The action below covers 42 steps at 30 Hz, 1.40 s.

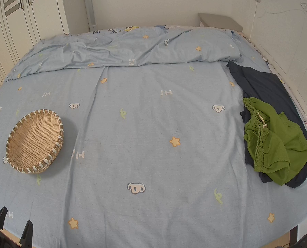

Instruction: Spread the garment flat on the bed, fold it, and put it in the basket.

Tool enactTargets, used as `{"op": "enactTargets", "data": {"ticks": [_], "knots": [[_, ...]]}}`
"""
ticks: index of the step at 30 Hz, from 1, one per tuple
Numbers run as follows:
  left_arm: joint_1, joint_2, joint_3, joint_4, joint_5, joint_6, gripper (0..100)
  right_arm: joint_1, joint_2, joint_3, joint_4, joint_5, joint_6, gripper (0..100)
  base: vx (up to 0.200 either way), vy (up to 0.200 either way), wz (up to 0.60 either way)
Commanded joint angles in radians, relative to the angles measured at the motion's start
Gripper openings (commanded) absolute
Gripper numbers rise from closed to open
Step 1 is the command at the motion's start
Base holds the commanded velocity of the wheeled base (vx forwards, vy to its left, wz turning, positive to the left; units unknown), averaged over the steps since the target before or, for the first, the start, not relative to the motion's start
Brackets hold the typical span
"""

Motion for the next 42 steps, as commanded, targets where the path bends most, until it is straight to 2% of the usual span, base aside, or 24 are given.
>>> {"op": "enactTargets", "data": {"ticks": [1,2,7,11,15,25,42], "knots": [[0.0,-0.016,0.015,0.0,0.0,-0.001,100,0.01,0.653,-0.305,0.035,-0.092,-0.035,100,0.0,0.0,0.0],[0.0,-0.016,0.015,0.0,0.0,-0.001,100,0.012,0.662,-0.31,0.035,-0.094,-0.034,100,0.0,0.0,0.0],[0.0,-0.016,0.015,0.0,0.0,-0.001,100,0.053,0.975,-0.474,0.018,-0.204,-0.029,100,0.0,0.0,0.0],[0.0,-0.016,0.015,0.0,0.0,-0.001,100,0.079,1.104,-0.555,0.006,-0.224,-0.025,100,0.0,0.0,0.0],[0.0,-0.016,0.015,0.0,0.0,-0.001,100,0.107,1.237,-0.647,0.003,-0.295,-0.017,100,0.0,0.0,0.0],[0.0,-0.016,0.015,0.0,0.0,-0.001,100,0.117,1.377,-0.755,0.004,-0.306,0.072,100,0.0,0.0,0.0],[0.0,-0.016,0.015,0.001,0.0,-0.001,100,0.093,1.42,-0.75,0.001,-0.304,0.078,100,0.0,0.0,0.0]]}}
